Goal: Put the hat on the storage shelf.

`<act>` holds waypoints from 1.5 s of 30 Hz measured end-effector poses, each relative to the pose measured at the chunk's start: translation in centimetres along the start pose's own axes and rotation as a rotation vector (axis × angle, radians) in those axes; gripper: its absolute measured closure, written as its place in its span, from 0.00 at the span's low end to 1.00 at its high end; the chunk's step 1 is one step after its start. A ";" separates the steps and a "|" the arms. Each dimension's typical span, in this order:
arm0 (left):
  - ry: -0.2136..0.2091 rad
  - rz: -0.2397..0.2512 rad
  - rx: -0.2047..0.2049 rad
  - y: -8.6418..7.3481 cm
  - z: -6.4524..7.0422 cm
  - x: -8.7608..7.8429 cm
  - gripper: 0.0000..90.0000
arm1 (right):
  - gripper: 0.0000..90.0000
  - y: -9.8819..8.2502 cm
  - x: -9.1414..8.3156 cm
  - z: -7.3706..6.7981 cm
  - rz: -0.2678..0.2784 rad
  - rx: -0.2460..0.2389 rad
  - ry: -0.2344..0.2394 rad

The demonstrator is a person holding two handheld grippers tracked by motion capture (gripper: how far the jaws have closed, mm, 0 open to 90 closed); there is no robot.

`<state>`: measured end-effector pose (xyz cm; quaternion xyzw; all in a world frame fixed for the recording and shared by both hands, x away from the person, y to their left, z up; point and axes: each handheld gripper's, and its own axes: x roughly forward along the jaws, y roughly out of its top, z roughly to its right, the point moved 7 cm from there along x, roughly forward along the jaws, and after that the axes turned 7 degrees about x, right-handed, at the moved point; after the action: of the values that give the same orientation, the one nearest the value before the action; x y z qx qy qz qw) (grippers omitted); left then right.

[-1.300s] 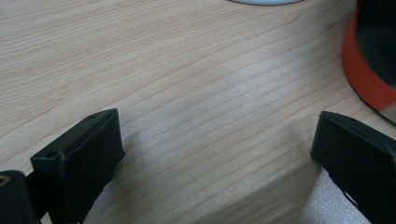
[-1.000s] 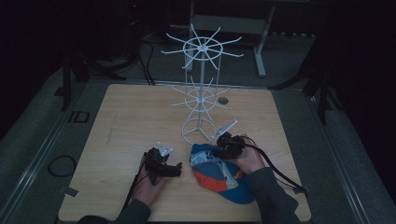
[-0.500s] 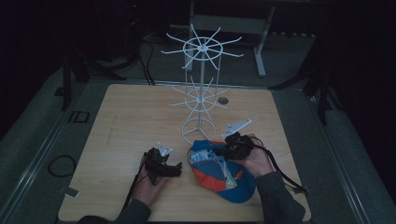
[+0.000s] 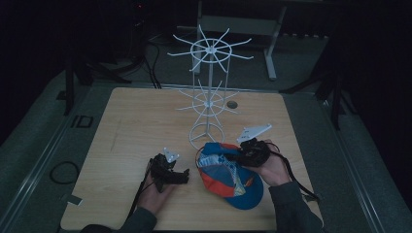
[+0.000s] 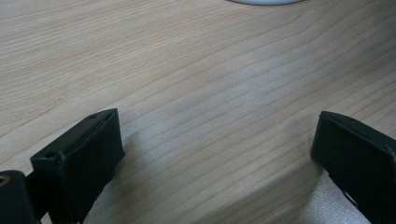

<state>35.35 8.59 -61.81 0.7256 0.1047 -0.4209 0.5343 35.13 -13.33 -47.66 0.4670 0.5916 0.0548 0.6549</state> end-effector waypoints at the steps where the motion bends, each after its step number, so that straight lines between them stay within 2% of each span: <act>1: 0.000 0.000 0.000 0.0 0.0 0.0 0.03 | 0.93 0.0 -0.1 0.0 0.005 0.000 0.000; 9: 0.002 -0.001 0.005 0.0 0.0 0.0 0.03 | 0.93 0.3 -1.3 0.0 0.049 0.012 0.008; 18: 0.001 0.000 0.002 0.0 0.0 0.0 0.03 | 0.93 0.3 -2.3 -0.1 0.065 0.010 0.005; 27: 0.001 0.000 0.002 0.0 0.0 0.0 0.03 | 0.93 0.6 -3.7 0.0 0.117 0.017 0.012; 45: 0.001 0.000 0.002 0.0 0.0 0.0 0.03 | 0.93 0.9 -5.7 0.3 0.177 0.019 0.022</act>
<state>35.36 8.61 -61.80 0.7263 0.1045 -0.4209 0.5333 34.16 -16.55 -42.99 0.5233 0.5555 0.1120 0.6364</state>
